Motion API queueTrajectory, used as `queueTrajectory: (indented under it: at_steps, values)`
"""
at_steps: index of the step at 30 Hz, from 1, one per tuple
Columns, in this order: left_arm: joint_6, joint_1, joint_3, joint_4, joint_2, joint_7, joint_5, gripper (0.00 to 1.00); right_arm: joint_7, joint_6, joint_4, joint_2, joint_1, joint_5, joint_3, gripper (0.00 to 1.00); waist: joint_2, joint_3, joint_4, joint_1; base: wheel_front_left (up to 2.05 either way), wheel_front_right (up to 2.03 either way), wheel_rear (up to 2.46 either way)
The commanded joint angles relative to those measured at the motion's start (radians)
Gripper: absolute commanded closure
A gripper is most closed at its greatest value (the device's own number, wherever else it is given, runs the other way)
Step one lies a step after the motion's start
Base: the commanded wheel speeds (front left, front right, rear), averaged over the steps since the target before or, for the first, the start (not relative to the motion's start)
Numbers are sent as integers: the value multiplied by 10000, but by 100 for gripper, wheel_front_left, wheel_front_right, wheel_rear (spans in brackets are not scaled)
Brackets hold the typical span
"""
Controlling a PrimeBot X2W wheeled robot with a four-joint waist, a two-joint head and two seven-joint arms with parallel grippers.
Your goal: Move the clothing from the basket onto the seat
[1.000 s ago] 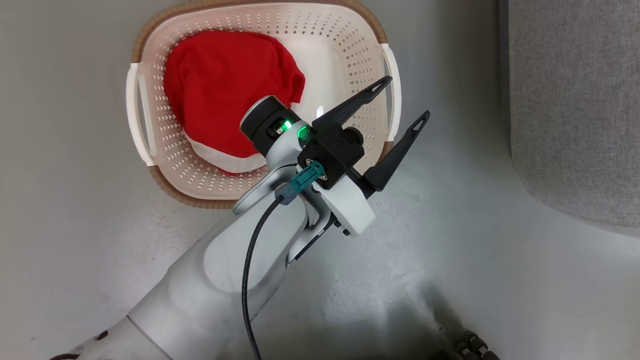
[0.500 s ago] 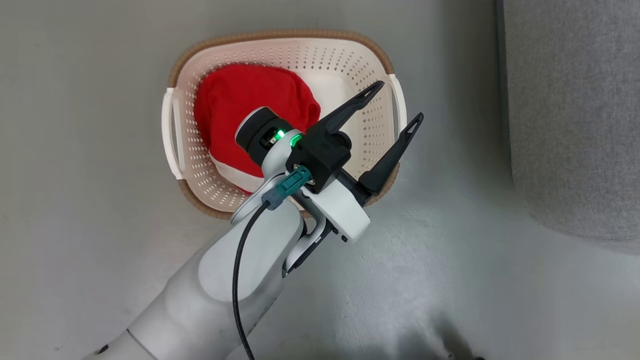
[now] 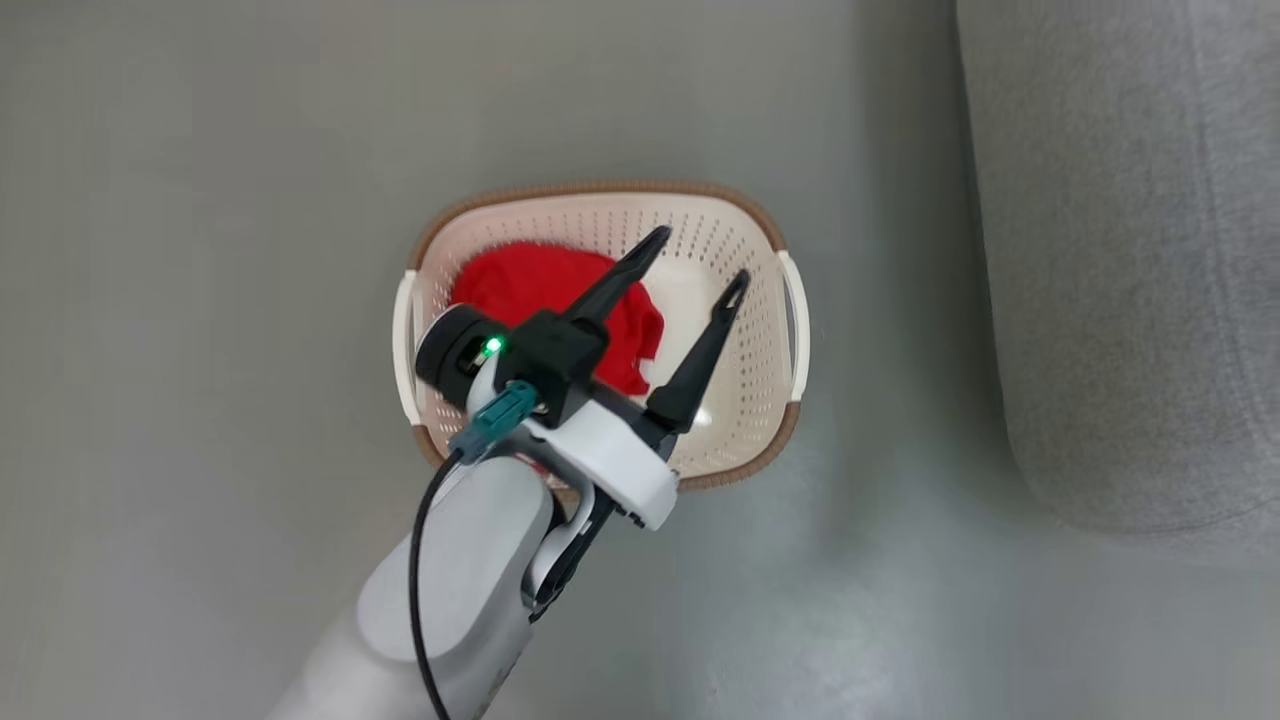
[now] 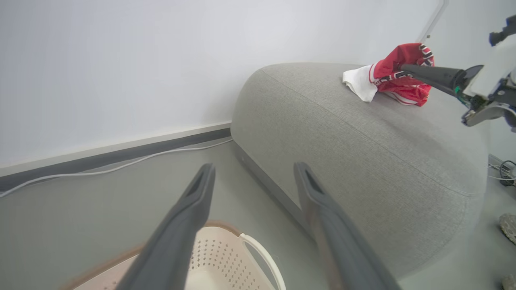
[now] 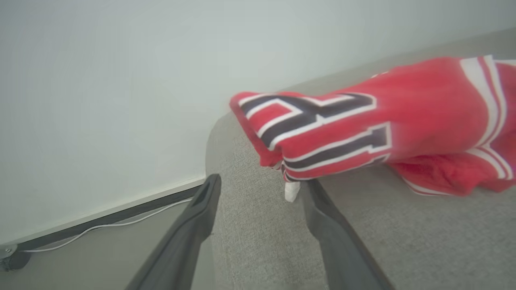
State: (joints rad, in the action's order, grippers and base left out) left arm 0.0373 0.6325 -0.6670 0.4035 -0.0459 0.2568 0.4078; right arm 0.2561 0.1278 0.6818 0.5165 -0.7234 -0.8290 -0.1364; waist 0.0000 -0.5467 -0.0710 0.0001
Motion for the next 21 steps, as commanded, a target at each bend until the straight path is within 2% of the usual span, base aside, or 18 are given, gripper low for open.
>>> queueTrajectory:
  at_steps: [1, 9, 21]
  values:
    - [1, -216, 386, -212, -43, 49, -20, 0, 57, 29, -259, 207, 496, 115, -101, 0, 0, 521, 90, -1, 0, 0, 0]
    - [-224, -1488, 1744, -242, -43, 49, -33, 0, 57, 29, -583, -497, 1584, 540, 54, 0, 0, 1872, 253, -1, 0, 0, 0]
    - [-563, -3100, 3944, -57, -43, 49, -875, 0, 57, 29, -1577, -1551, 2903, 2452, 270, 0, 0, 3464, 518, -1, 0, 0, 0]
